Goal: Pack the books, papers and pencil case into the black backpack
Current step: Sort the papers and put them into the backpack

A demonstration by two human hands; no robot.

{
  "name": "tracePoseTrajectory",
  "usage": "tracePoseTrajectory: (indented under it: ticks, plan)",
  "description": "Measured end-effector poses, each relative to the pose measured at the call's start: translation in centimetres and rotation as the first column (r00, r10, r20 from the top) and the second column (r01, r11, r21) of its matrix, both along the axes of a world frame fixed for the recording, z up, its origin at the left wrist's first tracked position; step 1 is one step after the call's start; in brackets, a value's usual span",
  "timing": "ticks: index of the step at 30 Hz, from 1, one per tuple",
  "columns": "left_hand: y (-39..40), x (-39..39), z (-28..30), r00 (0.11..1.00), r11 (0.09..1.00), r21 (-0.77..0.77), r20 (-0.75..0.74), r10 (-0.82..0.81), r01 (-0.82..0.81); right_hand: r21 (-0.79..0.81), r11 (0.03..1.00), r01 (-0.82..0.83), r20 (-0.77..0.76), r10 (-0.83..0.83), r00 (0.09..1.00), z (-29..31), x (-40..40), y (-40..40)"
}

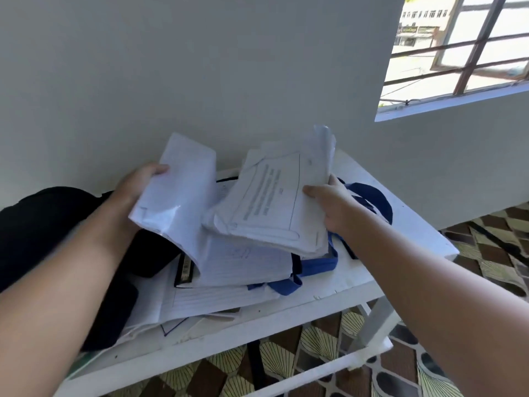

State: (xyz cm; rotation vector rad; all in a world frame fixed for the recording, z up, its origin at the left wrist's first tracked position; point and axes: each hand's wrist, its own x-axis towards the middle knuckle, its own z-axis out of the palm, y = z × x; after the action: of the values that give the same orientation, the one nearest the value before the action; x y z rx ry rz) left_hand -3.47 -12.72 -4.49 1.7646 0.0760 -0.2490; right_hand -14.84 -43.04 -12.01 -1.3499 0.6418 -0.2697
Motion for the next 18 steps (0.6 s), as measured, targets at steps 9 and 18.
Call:
tracePoseTrajectory:
  ticks: [9,18]
  plan:
    - [-0.7,-1.2,2.6,0.993,0.99,-0.101,0.074,-0.089,0.096,-0.138,0.954,-0.266,-0.148,0.246,0.958,0.2,3.0,5.0]
    - [-5.8,-1.3,-2.2,0.943,0.915,0.27,0.063,-0.326,0.299,-0.039,0.964,-0.265,-0.325,0.238,0.915,-2.3,4.9,6.0]
